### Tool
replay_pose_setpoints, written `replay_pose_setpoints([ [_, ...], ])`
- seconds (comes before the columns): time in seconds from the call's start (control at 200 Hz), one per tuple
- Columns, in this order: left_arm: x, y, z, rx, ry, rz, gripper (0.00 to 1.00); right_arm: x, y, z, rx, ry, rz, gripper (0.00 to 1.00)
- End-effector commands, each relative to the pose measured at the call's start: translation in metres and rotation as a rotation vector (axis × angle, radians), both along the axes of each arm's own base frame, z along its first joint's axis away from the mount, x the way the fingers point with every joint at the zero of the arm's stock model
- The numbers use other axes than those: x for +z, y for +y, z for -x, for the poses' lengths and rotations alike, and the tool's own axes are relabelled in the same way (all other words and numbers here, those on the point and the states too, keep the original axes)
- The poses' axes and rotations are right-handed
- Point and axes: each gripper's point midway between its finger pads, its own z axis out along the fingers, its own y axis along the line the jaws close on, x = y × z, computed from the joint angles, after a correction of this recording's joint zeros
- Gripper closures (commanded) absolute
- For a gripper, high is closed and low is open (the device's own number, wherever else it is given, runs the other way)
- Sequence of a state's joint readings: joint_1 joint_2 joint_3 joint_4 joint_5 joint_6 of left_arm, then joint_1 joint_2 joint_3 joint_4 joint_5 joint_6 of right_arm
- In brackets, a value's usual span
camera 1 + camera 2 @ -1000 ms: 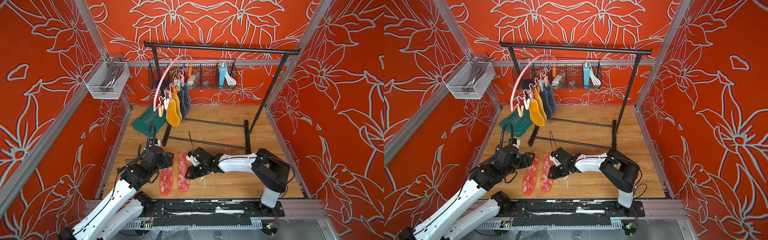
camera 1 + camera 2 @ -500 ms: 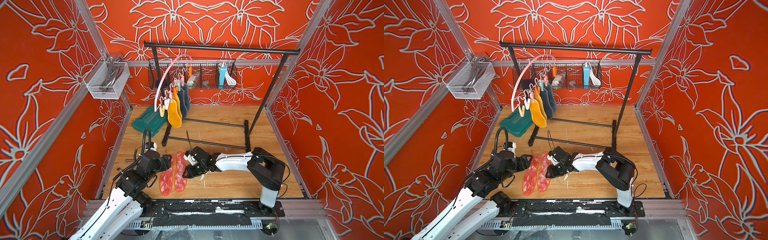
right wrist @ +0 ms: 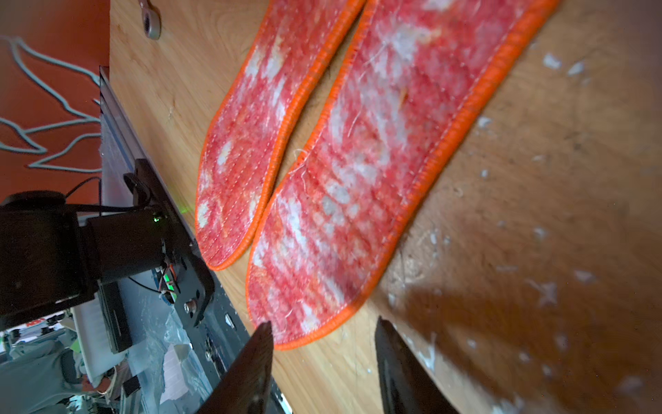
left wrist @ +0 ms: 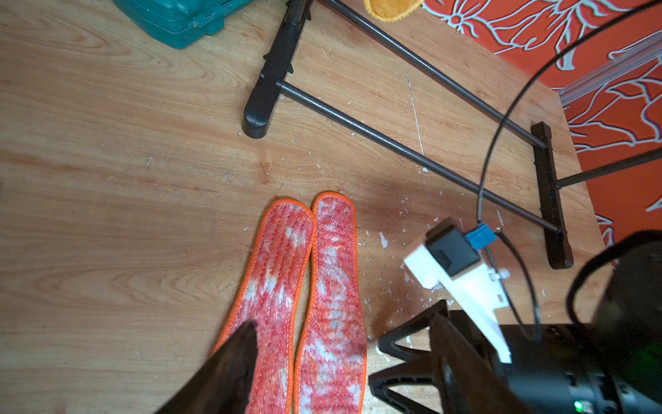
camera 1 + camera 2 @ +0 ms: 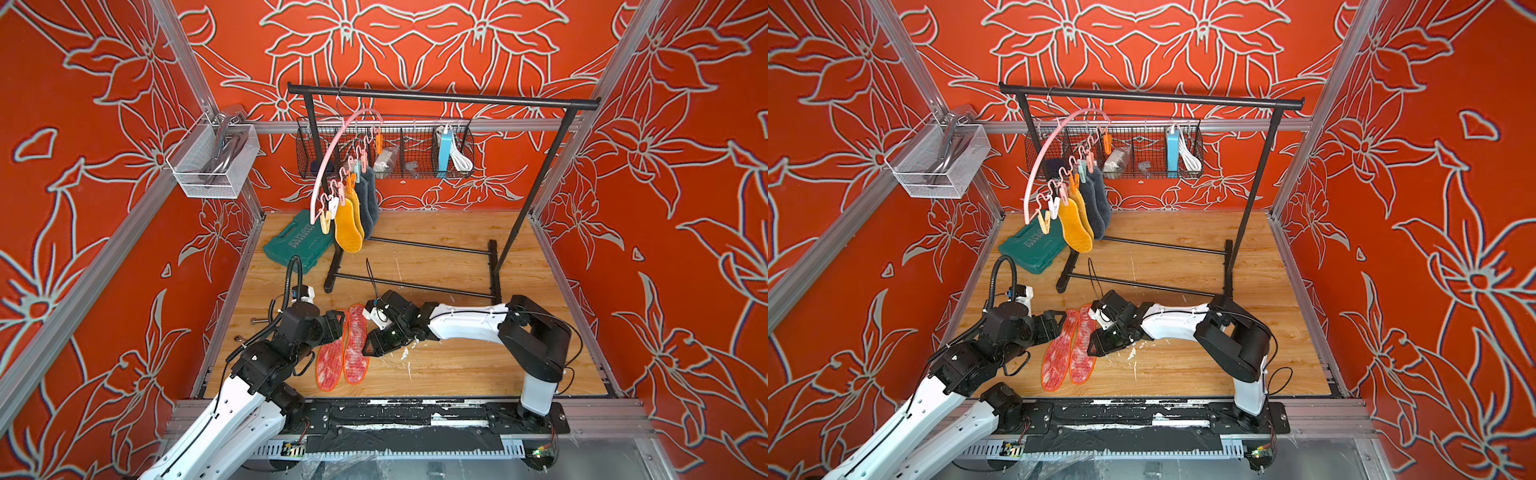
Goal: Take the shoe insoles off the hanger
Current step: Adjust the insole at the center of the board, then remove the insole from the hanger.
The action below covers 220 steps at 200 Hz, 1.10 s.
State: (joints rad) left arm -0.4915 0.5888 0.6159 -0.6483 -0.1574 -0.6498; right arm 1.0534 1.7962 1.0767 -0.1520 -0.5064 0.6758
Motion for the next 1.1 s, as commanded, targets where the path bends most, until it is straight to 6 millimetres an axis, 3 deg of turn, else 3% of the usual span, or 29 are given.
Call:
replay_pose_setpoints([
  [0.0, 0.003, -0.005, -0.004, -0.017, -0.037, 0.028, 0.30, 0.033, -0.014, -0.005, 0.017, -0.139, -0.018, 0.45],
  [0.18, 0.004, -0.005, -0.002, -0.022, -0.034, 0.033, 0.29, 0.076, -0.032, -0.020, -0.021, -0.347, -0.080, 0.37],
  [0.3, 0.004, -0.007, -0.003, -0.022, -0.017, 0.054, 0.25, 0.107, -0.038, -0.038, -0.041, -0.573, -0.169, 0.34],
  [0.4, 0.008, -0.006, -0.005, -0.020, -0.009, 0.064, 0.17, 0.138, -0.042, -0.051, -0.057, -0.801, -0.269, 0.31],
  [0.46, 0.010, -0.004, -0.006, -0.010, 0.002, 0.080, 0.08, 0.158, -0.044, -0.058, -0.062, -0.949, -0.325, 0.30],
  [0.545, 0.015, -0.007, -0.009, -0.022, 0.018, 0.182, 0.03, 0.182, -0.046, -0.070, -0.085, -1.123, -0.351, 0.28],
  [0.656, 0.021, -0.010, -0.014, -0.031, 0.036, 0.313, 0.02, 0.204, -0.038, -0.081, -0.055, -1.278, -0.351, 0.25],
  [0.831, 0.018, 0.001, -0.021, -0.004, 0.078, 0.366, 0.02, 0.235, -0.024, -0.101, -0.062, -1.481, -0.411, 0.23],
  [1.096, 0.016, 0.010, -0.026, 0.022, 0.089, 0.469, 0.02, 0.257, 0.005, -0.130, 0.002, -1.600, -0.548, 0.22],
])
